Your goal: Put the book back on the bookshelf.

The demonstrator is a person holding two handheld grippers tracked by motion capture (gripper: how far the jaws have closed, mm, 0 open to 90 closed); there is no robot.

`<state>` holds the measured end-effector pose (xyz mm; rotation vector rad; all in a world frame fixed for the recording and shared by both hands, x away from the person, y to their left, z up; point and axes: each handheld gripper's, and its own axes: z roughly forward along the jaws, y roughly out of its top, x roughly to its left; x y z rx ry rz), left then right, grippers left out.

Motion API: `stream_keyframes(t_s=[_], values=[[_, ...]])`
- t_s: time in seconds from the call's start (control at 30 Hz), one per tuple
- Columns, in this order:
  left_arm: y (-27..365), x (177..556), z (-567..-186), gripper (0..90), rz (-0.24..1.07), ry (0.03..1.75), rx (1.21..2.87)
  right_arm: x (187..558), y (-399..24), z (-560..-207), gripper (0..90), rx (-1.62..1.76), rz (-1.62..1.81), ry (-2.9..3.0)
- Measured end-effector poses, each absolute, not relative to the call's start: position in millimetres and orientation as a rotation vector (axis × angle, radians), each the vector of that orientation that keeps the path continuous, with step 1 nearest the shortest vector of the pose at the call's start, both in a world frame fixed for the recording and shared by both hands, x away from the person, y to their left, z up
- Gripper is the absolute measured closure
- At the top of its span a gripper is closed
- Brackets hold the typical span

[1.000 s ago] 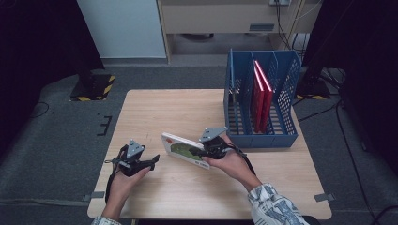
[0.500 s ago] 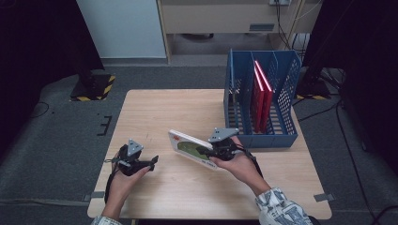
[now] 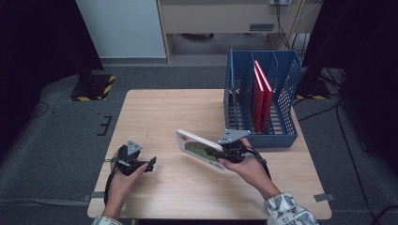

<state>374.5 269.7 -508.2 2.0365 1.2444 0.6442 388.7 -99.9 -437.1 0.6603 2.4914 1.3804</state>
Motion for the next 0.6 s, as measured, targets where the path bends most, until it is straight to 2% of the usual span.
stream_keyframes(t_s=[0.43, 0.6], values=[[274, 376, -512, 4.9, 0.6, 1.294, 2.017, 381, -118, -437, 75.6, 0.695, 1.381, 2.466], [275, 377, -512, 5.1, 0.623, 1.305, 2.032, 379, -126, -434, 75.6, 0.707, 1.392, 2.454]])
